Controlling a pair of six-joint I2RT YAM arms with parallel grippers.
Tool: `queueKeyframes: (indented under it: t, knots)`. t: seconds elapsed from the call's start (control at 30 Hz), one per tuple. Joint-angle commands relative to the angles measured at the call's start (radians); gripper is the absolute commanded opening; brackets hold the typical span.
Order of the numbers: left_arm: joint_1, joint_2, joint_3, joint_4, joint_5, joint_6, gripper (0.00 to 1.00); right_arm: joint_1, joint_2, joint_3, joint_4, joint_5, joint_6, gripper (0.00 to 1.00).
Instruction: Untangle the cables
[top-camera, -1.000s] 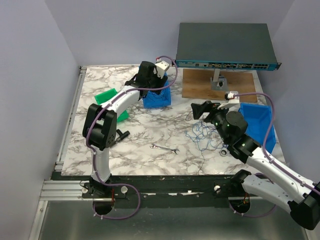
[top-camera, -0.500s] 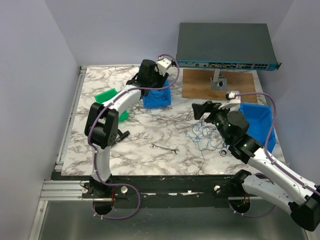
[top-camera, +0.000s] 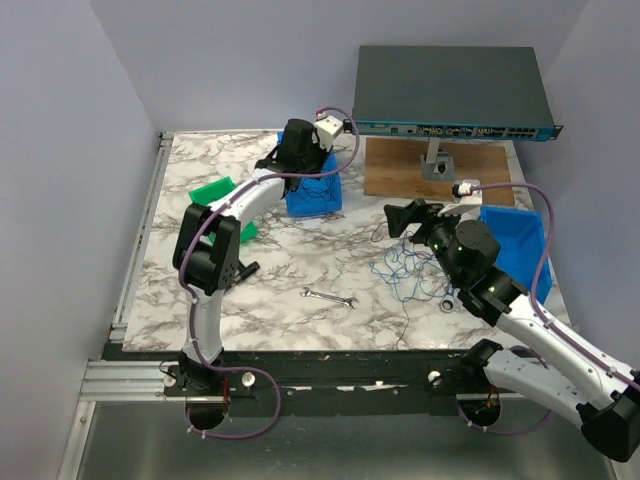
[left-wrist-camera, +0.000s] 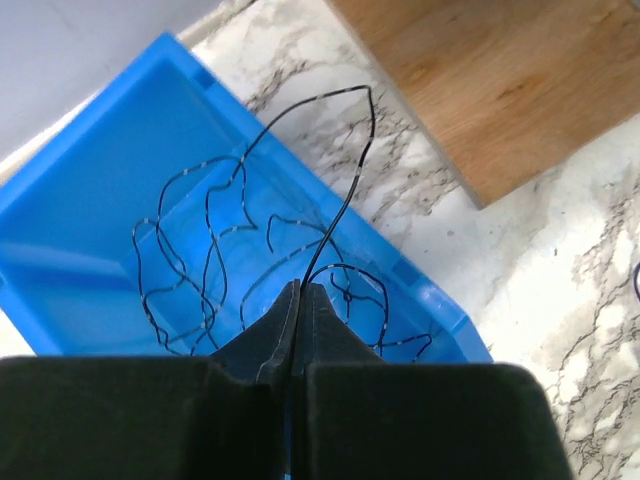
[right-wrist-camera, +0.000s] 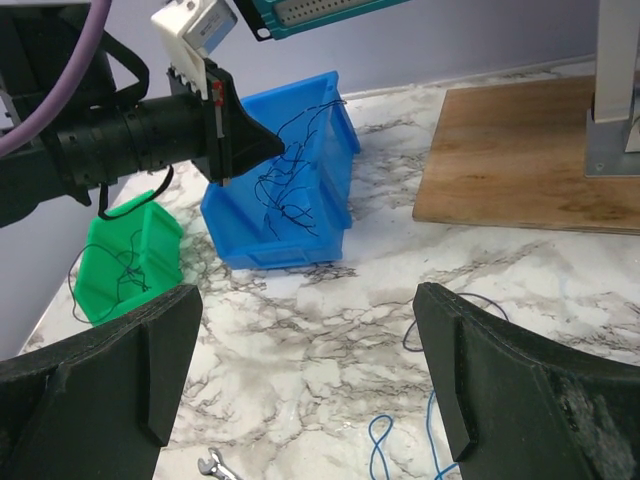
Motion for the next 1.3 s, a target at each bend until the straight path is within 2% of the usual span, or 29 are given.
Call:
queueKeyframes:
  t: [0.0, 0.13, 0.27, 0.47, 0.57, 0.73, 0.93, 1.1, 1.2, 1.27]
  knots:
    - [0.005, -0.068, -0.086, 0.07, -0.139, -0.128, 0.0, -0.004, -0.005, 0.024, -0.02, 0.016, -0.009, 0.97]
    - [0.029, -0.02, 0.014, -0.111, -0.233, -0.298, 0.0, -0.004, -0.007, 0.02, -0.022, 0.017, -0.005, 0.97]
    - [0.031, 0.057, 0.124, -0.289, -0.242, -0.389, 0.0, -0.005, 0.006, 0.021, -0.024, 0.02, 0.004, 0.97]
    - [0.031, 0.223, 0.371, -0.611, -0.19, -0.415, 0.0, -0.004, 0.025, 0.015, -0.078, 0.055, 0.045, 0.97]
    - [0.031, 0.292, 0.453, -0.724, -0.221, -0.425, 0.0, -0.004, 0.011, -0.022, -0.083, 0.054, 0.082, 0.97]
    - [0.05, 0.353, 0.512, -0.814, -0.227, -0.437, 0.0, -0.004, 0.023, -0.074, -0.1, 0.033, 0.135, 0.97]
    - [0.066, 0.347, 0.511, -0.873, -0.264, -0.399, 0.0, -0.005, 0.122, -0.091, -0.135, -0.026, 0.164, 0.97]
    - [0.072, 0.267, 0.385, -0.814, -0.267, -0.404, 0.01, -0.008, 0.286, -0.035, -0.245, -0.038, 0.191, 0.98]
    - [0.07, 0.191, 0.303, -0.743, -0.249, -0.398, 0.28, -0.019, 0.358, -0.004, -0.299, -0.033, 0.216, 0.99]
    - [0.066, 0.142, 0.267, -0.709, -0.257, -0.399, 0.39, -0.029, 0.367, -0.003, -0.314, -0.022, 0.233, 1.0]
